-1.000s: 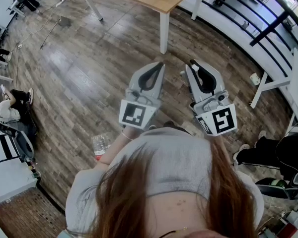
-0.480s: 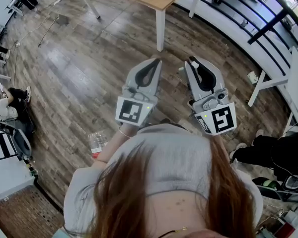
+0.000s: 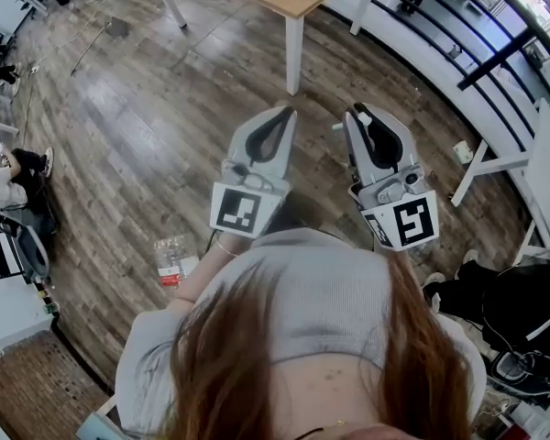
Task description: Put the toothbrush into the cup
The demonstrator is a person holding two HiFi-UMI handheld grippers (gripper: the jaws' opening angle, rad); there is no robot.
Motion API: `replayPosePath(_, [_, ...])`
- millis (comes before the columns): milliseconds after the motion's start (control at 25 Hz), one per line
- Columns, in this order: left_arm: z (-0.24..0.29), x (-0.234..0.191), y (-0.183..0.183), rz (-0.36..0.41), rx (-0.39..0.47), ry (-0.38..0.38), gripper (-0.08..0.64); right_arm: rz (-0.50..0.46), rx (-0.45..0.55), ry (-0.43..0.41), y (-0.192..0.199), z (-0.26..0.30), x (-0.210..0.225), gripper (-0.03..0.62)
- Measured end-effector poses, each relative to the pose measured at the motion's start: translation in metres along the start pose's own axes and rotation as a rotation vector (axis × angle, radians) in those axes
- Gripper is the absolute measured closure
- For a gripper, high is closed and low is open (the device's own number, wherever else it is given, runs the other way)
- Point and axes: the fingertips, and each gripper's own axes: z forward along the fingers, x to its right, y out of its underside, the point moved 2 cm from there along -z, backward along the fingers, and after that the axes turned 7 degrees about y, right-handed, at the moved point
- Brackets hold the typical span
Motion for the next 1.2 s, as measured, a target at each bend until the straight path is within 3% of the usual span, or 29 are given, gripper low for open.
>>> replayPosePath(600, [0.065, -0.076, 0.022, -0.012, 0.041, -0.015, 0.557, -0.024, 0.012, -0.003, 0.022, 0.073, 0.04, 0.545])
replayPosePath(880, [0.103, -0.149, 0.048, -0.023, 0.013, -0.015, 0.557, -0.016, -0.001, 0.017, 0.054, 0.146, 0.068, 0.545])
replayPosePath(1200, [0.182, -0.246, 0.056, -0.031, 0.028, 0.025, 0.557, -0.028, 0.011, 0.041, 0.072, 0.254, 0.112, 0.545])
